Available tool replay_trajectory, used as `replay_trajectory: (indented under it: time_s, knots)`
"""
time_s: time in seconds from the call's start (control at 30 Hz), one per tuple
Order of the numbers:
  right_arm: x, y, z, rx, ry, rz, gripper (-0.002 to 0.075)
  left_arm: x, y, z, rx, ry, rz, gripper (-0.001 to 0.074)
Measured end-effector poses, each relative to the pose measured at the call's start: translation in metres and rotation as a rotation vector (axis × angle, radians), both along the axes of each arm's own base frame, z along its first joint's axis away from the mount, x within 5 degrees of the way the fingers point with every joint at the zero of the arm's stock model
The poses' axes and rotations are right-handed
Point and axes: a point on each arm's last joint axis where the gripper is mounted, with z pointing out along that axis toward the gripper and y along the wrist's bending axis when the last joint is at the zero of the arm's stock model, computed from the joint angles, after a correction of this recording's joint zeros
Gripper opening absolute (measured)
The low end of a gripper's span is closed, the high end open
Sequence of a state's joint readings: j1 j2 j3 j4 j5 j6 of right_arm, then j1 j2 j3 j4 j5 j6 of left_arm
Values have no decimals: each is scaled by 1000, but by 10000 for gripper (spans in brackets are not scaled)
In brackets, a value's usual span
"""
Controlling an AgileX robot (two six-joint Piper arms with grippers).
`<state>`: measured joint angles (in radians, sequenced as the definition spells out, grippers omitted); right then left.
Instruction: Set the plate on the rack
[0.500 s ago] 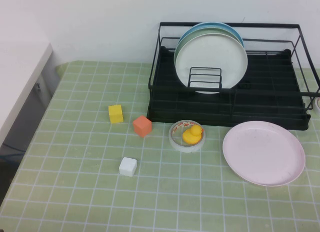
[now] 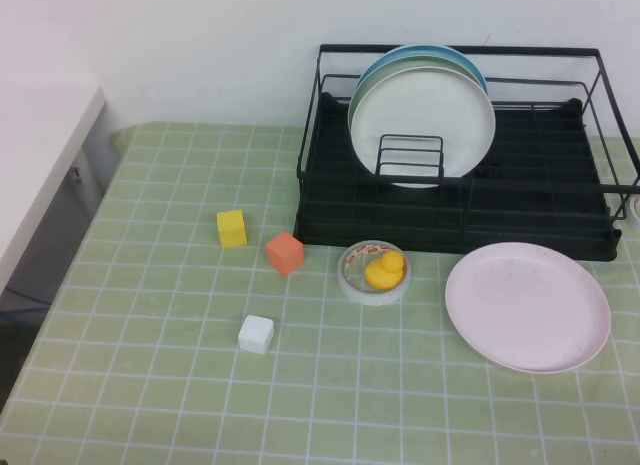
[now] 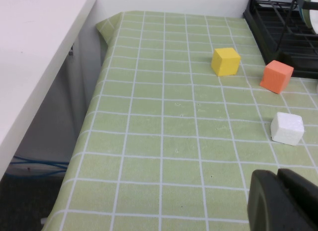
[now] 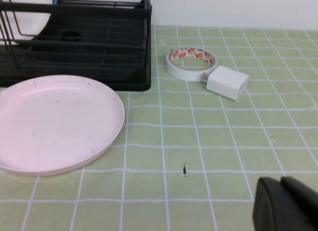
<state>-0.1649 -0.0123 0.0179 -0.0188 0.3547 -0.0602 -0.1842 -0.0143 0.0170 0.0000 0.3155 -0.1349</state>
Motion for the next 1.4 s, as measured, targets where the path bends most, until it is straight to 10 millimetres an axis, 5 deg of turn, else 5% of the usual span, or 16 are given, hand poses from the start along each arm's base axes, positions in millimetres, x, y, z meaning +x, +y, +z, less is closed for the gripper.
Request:
replay_trajectory:
  time_s: [0.77,1.17,1.4]
  knots:
    - [2,0,3,-10,-61,0,0,1,-1,4,-41,-46,-2,-1]
    - [1,0,56,-106,-640,3,0,-10,0,71,-135,-806,-14,-1]
    - [-3,1,68,-121,-783,4,0,-31,4,94,-198,-1148,-21,-1]
